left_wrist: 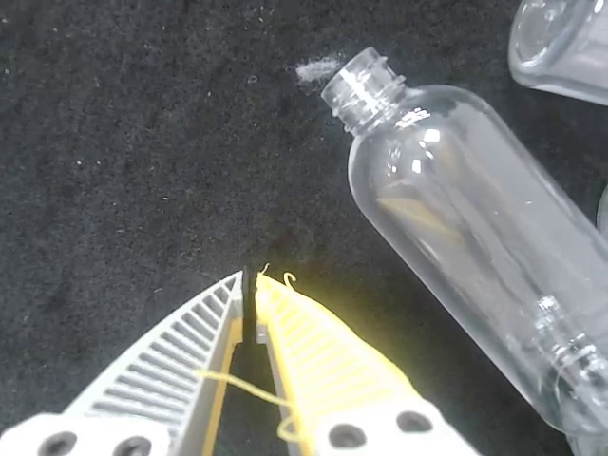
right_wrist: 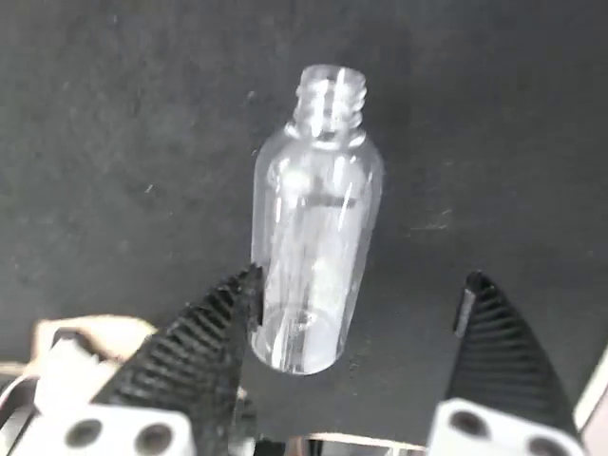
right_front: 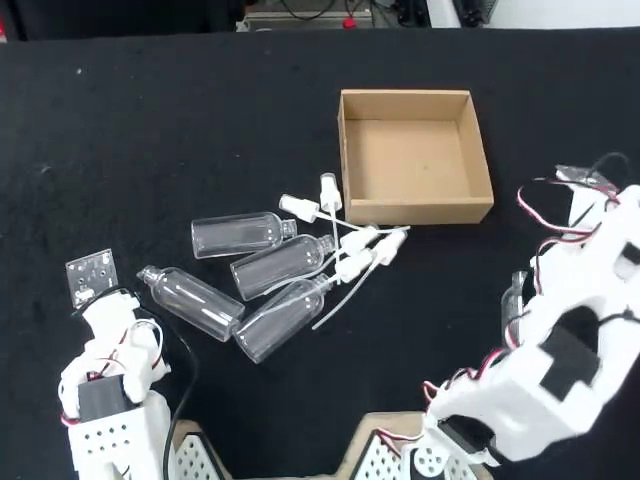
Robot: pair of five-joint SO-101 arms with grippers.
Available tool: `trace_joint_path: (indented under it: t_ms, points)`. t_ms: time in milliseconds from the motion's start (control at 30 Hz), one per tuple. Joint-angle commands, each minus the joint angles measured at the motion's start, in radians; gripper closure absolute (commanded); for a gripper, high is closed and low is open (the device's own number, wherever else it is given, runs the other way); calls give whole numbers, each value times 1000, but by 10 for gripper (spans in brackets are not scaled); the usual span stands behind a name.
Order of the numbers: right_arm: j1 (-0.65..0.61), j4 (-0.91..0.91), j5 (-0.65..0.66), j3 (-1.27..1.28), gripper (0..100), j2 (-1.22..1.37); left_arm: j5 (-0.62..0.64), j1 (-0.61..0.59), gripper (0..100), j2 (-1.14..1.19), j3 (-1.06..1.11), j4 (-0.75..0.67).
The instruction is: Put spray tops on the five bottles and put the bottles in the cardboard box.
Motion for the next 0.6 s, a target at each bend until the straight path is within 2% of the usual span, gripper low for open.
trace_joint_path:
  t_ms: [0,400,567]
  points:
    - [-28,68,0,-113,698,77,-2,10,970,-3,22,3]
    - [-114,61,-68,-125,698,162,-2,10,970,-3,22,3]
    - [-163,-21,-127,-73,698,163,-2,8,970,-3,22,3]
